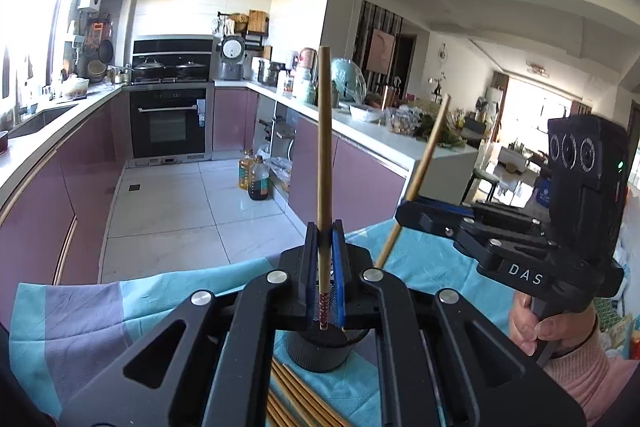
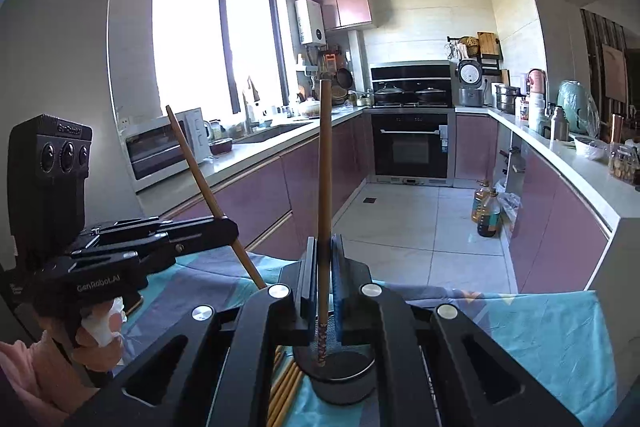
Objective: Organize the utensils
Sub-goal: 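Lift the held chopsticks upright over the black mesh holder with both tools, then lower the chopsticks into the mesh holder and open both tools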
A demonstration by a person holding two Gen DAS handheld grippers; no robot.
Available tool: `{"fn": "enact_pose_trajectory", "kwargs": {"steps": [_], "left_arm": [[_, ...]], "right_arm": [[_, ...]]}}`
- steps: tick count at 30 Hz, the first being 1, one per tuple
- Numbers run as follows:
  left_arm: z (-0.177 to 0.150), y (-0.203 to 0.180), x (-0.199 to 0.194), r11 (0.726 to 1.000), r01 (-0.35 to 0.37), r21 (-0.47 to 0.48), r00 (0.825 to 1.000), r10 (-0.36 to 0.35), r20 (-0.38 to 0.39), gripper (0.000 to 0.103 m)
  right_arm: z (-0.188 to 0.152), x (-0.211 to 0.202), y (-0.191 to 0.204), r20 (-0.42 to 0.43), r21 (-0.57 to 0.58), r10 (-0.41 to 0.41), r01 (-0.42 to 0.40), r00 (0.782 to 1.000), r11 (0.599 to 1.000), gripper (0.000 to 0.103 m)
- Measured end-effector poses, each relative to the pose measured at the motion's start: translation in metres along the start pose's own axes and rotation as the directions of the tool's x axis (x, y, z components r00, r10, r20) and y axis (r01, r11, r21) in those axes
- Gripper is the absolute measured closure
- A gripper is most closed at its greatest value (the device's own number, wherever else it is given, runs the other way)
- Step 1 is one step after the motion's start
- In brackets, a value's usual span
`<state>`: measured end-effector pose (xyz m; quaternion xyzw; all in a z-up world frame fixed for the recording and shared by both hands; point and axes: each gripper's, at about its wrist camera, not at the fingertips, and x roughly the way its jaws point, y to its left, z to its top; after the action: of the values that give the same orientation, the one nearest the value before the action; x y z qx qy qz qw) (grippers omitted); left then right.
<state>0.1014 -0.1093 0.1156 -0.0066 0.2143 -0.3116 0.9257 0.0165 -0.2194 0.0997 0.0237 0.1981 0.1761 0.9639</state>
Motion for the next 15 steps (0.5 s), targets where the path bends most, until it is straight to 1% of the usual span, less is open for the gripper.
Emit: {"fn": "enact_pose_trajectory", "kwargs": {"steps": [2,5,10,13,15], "left_arm": [[-0.006,-0.005,0.014,1.000,-0.004,0.009,1.000,0.004,-0.028,0.095],[-0.015,-0.010,0.035,1.000,0.004,0.012,0.996,-0.003,-0.089,0.095],[-0.043,-0.004,0.069,1.000,0.004,0.015,0.982,-0.001,-0.188,0.095],[-0.058,0.002,0.084,1.000,0.002,0.014,0.973,0.001,-0.229,0.095],[-0.061,0.005,0.089,1.000,-0.001,0.010,0.972,0.003,-0.235,0.095]], "right_arm": [[-0.003,0.007,-0.003,-0.023,0.008,-0.002,0.002,1.000,1.000,0.097],[-0.011,0.023,-0.009,-0.083,0.024,0.007,-0.005,0.997,1.000,0.097],[-0.027,0.047,-0.017,-0.195,0.041,0.017,-0.009,0.981,0.999,0.097],[-0.035,0.057,-0.015,-0.245,0.045,0.018,-0.007,0.969,0.999,0.097],[-0.040,0.061,-0.015,-0.261,0.052,0.022,-0.009,0.965,0.999,0.097]]}}
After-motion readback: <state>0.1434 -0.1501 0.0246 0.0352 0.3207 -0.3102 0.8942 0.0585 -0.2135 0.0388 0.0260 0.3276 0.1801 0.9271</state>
